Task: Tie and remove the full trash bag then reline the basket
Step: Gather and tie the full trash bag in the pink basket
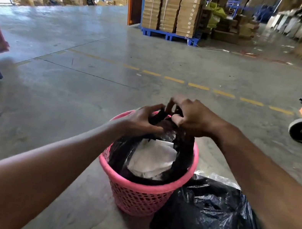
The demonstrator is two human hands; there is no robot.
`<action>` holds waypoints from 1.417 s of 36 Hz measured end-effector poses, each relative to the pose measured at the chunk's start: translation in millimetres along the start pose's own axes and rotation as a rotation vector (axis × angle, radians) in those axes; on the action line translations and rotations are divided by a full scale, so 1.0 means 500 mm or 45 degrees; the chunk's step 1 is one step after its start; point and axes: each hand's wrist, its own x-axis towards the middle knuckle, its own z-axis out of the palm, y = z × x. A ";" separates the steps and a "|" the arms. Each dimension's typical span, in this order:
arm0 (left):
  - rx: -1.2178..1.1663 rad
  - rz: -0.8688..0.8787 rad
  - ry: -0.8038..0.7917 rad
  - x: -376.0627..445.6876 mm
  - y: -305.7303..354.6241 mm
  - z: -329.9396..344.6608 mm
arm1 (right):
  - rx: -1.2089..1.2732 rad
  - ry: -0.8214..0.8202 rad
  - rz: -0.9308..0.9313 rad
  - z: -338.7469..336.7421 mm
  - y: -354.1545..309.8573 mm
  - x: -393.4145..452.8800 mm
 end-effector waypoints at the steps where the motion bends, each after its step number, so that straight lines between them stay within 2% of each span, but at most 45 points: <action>1: 0.000 0.009 -0.022 0.006 0.003 0.006 | -0.055 -0.035 -0.046 0.003 -0.008 0.010; 5: -0.094 0.005 -0.120 0.014 0.006 0.033 | -0.310 -0.189 -0.207 0.007 -0.031 0.032; 9: -0.141 -0.173 0.010 0.019 -0.045 0.064 | -0.436 -0.247 -0.330 0.021 -0.046 0.056; 11: -0.229 -0.249 0.033 0.020 -0.060 0.079 | -0.314 -0.184 -0.360 0.035 -0.040 0.071; 13: -0.344 -0.245 0.048 0.018 -0.057 0.089 | -0.061 -0.061 -0.327 0.038 -0.032 0.076; 18: -0.543 -0.308 0.252 0.026 -0.047 0.081 | 0.224 0.237 -0.272 0.044 0.006 0.071; 22: -0.715 -0.381 0.224 0.028 -0.052 0.078 | 0.084 0.282 -0.252 0.068 0.065 0.051; 25: -0.839 -0.379 0.180 0.024 -0.059 0.071 | 0.173 0.281 -0.291 0.099 0.092 0.030; 28: -0.884 -0.408 0.163 0.022 -0.066 0.066 | 0.248 0.430 -0.292 0.141 0.102 0.023; 32: -0.902 -0.415 0.145 0.019 -0.056 0.061 | 0.128 0.703 -0.327 0.173 0.102 0.024; 34: -0.924 -0.409 0.118 0.015 -0.046 0.058 | 0.164 0.786 -0.308 0.178 0.100 0.026; 38: -0.966 -0.376 -0.027 0.008 -0.053 0.043 | 0.371 0.795 -0.207 0.186 0.096 0.031; 44: -0.973 -0.520 -0.211 0.012 -0.047 0.019 | 0.640 0.688 0.002 0.205 0.105 0.027; 49: -1.007 -0.550 -0.262 0.024 -0.059 0.013 | 0.938 0.690 0.121 0.201 0.108 0.025; 51: -1.054 -0.587 -0.209 0.022 -0.075 0.007 | 0.977 0.679 0.133 0.199 0.101 0.027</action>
